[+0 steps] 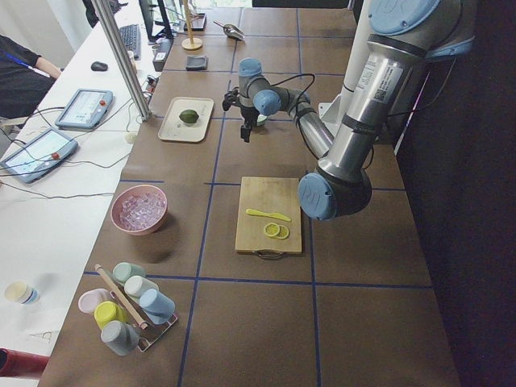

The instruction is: Place spoon in bowl

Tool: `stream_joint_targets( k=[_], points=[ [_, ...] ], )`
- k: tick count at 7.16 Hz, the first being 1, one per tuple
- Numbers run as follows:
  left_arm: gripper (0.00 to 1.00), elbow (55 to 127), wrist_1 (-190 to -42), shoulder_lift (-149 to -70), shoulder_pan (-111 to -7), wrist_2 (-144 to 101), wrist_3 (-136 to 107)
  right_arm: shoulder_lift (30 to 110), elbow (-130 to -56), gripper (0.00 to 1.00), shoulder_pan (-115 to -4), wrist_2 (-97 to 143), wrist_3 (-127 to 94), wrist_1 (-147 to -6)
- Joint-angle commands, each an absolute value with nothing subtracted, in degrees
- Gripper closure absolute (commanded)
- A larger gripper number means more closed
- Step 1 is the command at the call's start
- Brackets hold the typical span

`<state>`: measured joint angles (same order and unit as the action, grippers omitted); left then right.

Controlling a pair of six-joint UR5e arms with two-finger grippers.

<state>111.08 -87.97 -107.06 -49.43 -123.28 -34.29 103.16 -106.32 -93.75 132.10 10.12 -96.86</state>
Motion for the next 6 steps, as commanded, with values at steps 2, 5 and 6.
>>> stream_joint_targets(
  k=[2, 5, 6],
  points=[
    [0.0, 110.6, -87.8, -94.4, -67.0, -130.2, -11.1, 103.1, -106.0, 0.0, -93.3, 133.0, 10.1, -96.9],
    [0.0, 106.9, -88.2, -87.3, -81.8, -133.0, 2.6, 103.1, -106.0, 0.0, -93.0, 133.1, 10.1, -96.9],
    [0.0, 102.8, -88.1, -87.3, -85.2, -135.3, 6.5, 103.1, -106.0, 0.0, -93.0, 133.1, 10.0, -96.9]
  ],
)
